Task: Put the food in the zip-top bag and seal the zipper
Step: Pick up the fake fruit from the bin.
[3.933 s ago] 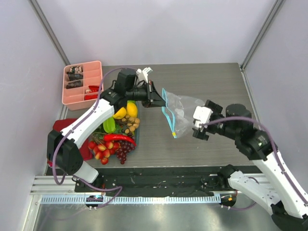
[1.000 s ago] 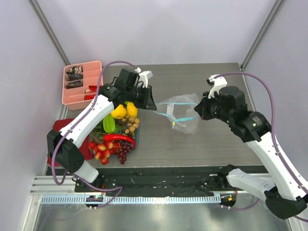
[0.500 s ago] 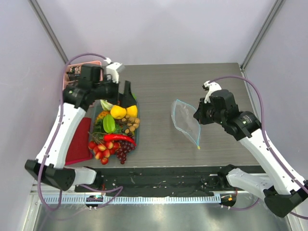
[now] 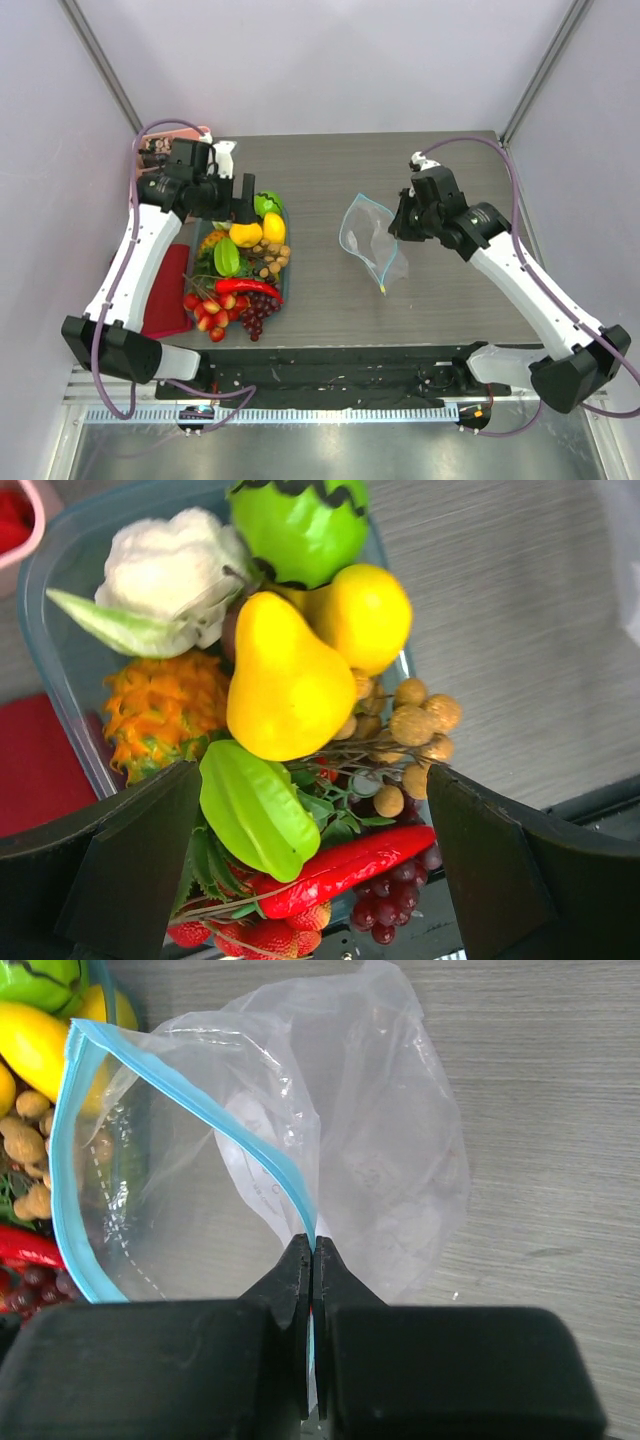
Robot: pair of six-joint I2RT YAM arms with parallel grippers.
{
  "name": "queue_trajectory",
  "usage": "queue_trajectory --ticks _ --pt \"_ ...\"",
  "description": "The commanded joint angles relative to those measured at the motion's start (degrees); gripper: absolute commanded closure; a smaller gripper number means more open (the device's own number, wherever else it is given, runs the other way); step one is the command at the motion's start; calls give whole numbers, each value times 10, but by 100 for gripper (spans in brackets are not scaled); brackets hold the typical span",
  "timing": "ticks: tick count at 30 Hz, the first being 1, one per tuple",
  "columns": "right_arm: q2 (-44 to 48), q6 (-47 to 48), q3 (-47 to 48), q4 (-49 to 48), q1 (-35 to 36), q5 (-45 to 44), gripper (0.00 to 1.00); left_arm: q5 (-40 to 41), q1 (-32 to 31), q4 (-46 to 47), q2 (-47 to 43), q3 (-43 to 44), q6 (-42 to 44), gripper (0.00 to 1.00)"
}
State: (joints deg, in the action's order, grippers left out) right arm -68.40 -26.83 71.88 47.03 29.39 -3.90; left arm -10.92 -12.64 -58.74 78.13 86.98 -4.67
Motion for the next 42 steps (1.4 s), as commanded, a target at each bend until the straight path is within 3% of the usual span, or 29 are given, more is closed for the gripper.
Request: queue_trajectory --ticks 1,4,11,28,31,37,42 --pt "-31 -52 49 -21 -3 -16 99 62 3 15 11 -15 -69 0" --pt "-62 -65 71 -30 -3 -22 99 104 3 28 32 -25 -123 0" --pt "-103 -81 87 -32 -1 -45 99 78 3 25 81 -25 -181 0" --pt "-125 -85 92 -43 -2 -27 99 46 2 25 138 -37 -228 7" --pt "-125 -90 92 -45 -2 -17 99 44 3 17 131 -32 -227 12" --pt "-140 -91 120 -33 -1 8 99 34 3 -1 112 -24 -214 45" --pt "-151 -70 152 -25 -2 32 99 41 3 -23 96 2 -198 50"
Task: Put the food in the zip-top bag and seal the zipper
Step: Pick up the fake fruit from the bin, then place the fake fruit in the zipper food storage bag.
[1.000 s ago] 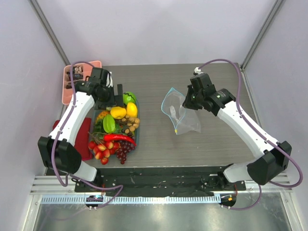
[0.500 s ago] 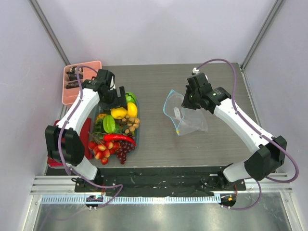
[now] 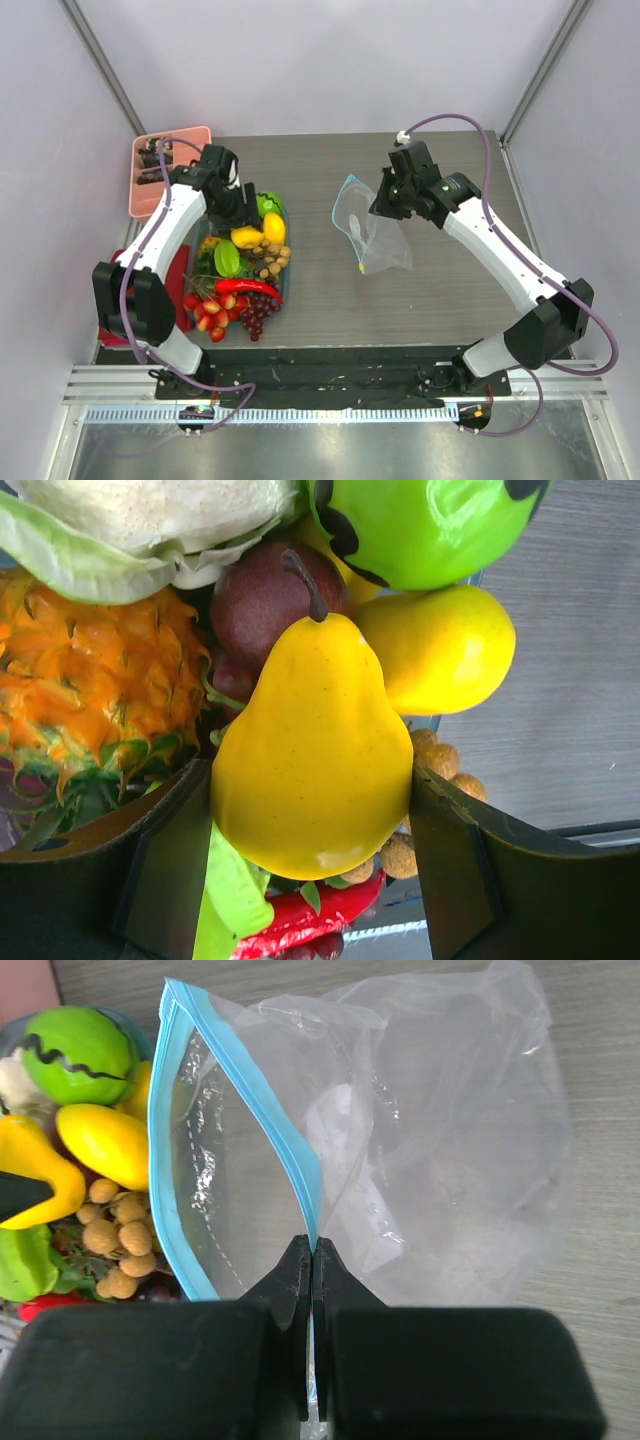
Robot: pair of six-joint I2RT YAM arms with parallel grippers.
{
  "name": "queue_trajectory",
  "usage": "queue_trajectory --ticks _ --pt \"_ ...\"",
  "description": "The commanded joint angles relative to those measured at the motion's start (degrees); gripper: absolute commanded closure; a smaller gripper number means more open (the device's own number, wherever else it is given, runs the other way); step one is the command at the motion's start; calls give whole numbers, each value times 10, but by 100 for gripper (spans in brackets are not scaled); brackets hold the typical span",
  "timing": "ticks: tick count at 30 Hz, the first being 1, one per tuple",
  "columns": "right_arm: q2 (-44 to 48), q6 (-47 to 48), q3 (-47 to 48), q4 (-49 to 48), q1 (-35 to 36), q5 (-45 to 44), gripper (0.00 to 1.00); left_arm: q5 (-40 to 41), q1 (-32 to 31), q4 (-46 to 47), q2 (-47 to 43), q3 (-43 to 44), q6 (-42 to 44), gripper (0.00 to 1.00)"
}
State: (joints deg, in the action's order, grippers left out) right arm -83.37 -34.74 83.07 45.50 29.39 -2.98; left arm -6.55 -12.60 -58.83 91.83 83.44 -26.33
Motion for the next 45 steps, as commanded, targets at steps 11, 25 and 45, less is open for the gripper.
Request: queue_trajectory --ticks 11,25,45 --pt "22 -11 -20 -97 -3 176 99 -75 -4 95 -171 67 73 57" --pt "28 -128 -99 -225 -11 306 99 -44 -258 301 -101 89 35 61" --pt "86 -454 -237 -532 -91 477 99 36 -281 97 -44 130 201 47"
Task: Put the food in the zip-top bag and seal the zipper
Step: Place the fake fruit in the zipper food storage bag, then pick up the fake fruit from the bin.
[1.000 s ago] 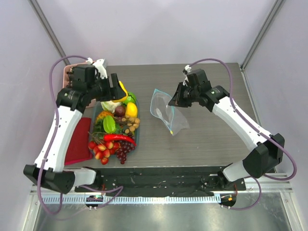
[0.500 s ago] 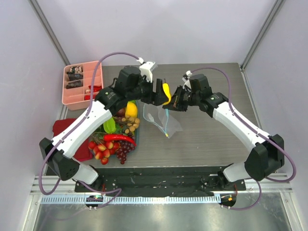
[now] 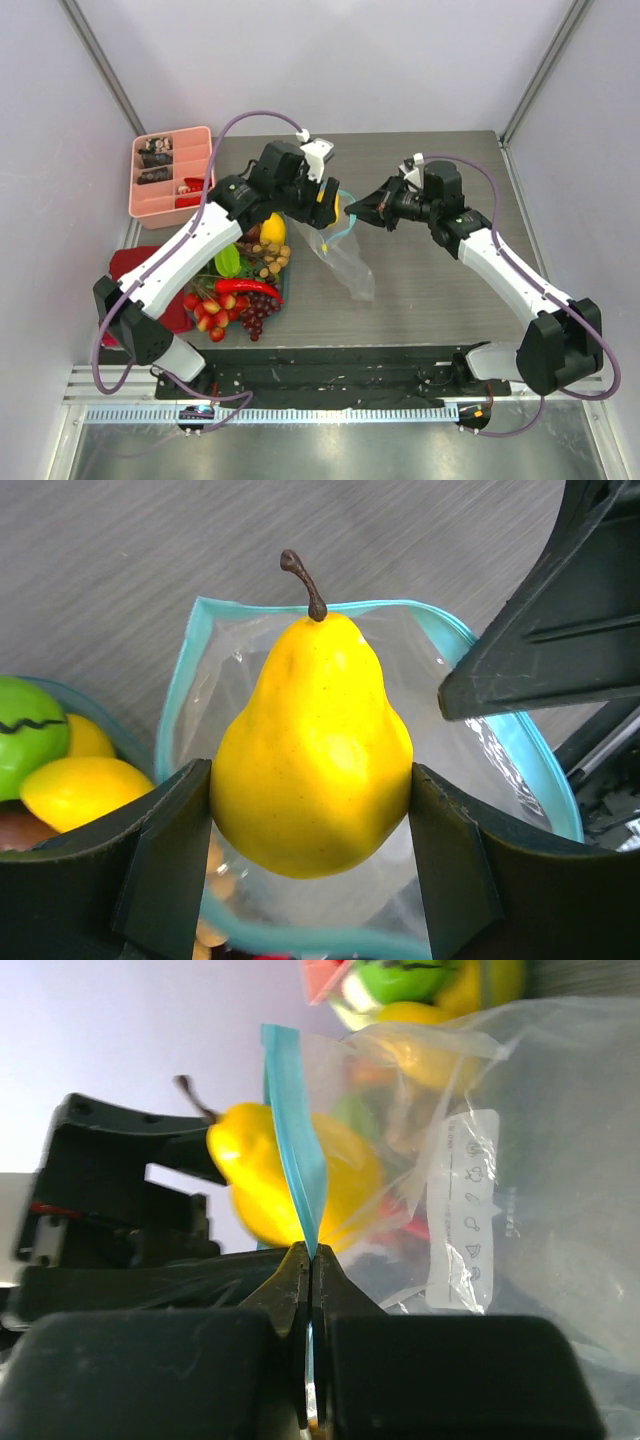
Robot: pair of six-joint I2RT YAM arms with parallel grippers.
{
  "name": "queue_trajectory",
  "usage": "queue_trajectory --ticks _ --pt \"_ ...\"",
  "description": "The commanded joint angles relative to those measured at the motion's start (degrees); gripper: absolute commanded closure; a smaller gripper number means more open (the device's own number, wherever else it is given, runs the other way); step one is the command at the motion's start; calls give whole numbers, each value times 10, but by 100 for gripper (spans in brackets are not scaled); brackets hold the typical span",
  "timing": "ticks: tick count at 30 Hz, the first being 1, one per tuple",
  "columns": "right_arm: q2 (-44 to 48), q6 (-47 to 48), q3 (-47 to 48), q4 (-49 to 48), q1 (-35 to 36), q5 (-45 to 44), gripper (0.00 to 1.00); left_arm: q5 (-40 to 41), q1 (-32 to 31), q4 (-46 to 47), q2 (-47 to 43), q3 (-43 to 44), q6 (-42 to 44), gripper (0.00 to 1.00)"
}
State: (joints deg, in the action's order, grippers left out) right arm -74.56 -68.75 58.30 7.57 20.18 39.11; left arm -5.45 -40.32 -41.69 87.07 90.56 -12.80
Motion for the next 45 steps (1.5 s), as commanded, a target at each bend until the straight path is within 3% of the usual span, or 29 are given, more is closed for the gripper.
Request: queue_trajectory --ticks 1,2,3,6,10,13,14,17,20,24,32,35,45 --pt "-10 -132 11 -171 1 59 99 30 -3 -80 4 67 72 43" --pt "-13 -161 9 -192 1 65 99 33 -3 -87 -1 73 77 38" --pt "-15 -171 5 -223 2 66 99 34 -2 -97 -1 77 86 24" --pt "-14 -158 -10 -234 2 61 99 33 2 -120 -20 81 90 0" --pt "-7 -120 -50 -237 2 42 99 -24 19 -122 -48 73 101 0" --pt "-17 -131 -95 -291 1 40 99 -77 48 -131 -50 84 94 0" --pt "-21 -142 -118 -349 0 43 99 -98 61 -127 -52 83 72 0" --pt "-25 -163 -127 -389 1 45 99 -158 149 -93 -63 52 22 0" --pt "-18 -133 -121 -361 1 42 99 -124 207 -60 -75 3 -14 3" --pt "-2 -15 -99 -215 1 17 99 10 212 -25 -51 14 -3 1" --pt "16 92 -36 -46 0 -53 99 116 212 -15 76 62 -61 0" --pt "17 95 -25 -31 1 -60 99 160 211 -34 120 90 -97 0" --pt "14 98 -24 -30 0 -62 99 164 208 -56 197 93 -122 0"
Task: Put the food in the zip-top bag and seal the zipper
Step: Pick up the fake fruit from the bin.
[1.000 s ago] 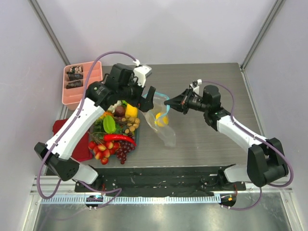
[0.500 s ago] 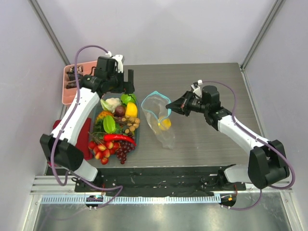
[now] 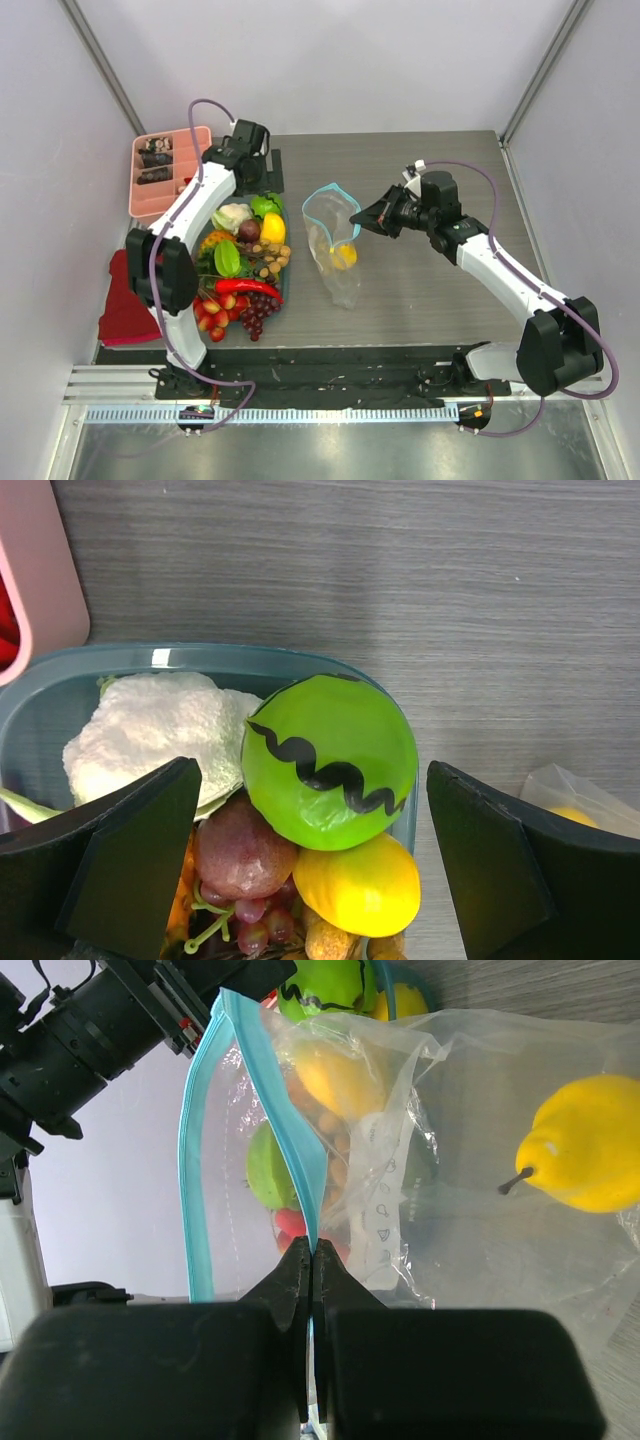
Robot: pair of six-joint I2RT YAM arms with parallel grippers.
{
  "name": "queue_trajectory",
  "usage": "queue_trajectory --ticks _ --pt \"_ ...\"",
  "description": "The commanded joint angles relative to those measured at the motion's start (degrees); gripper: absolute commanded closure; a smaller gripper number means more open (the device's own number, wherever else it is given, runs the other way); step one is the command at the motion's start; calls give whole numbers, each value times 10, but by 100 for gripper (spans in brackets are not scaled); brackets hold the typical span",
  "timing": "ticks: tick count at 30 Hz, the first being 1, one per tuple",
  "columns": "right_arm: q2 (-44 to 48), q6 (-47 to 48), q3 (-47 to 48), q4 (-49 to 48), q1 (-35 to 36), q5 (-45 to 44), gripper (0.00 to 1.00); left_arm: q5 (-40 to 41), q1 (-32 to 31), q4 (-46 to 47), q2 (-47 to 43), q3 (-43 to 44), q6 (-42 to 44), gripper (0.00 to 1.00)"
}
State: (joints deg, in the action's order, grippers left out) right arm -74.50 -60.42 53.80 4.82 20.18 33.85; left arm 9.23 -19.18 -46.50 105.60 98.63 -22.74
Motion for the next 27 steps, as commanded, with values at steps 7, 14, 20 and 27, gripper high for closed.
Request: queue_trajectory --ticks 7,14,20,27 --pt "5 15 17 -8 1 -5 99 -4 -6 4 26 -13 -33 0" --pt "0 16 14 -10 0 -7 99 -18 -6 7 44 -19 -35 6" --pt "-5 27 13 -6 1 -11 99 -19 -6 -8 35 -10 -33 33" --pt "-11 41 14 3 1 -12 99 -3 -6 -12 -64 0 -8 39"
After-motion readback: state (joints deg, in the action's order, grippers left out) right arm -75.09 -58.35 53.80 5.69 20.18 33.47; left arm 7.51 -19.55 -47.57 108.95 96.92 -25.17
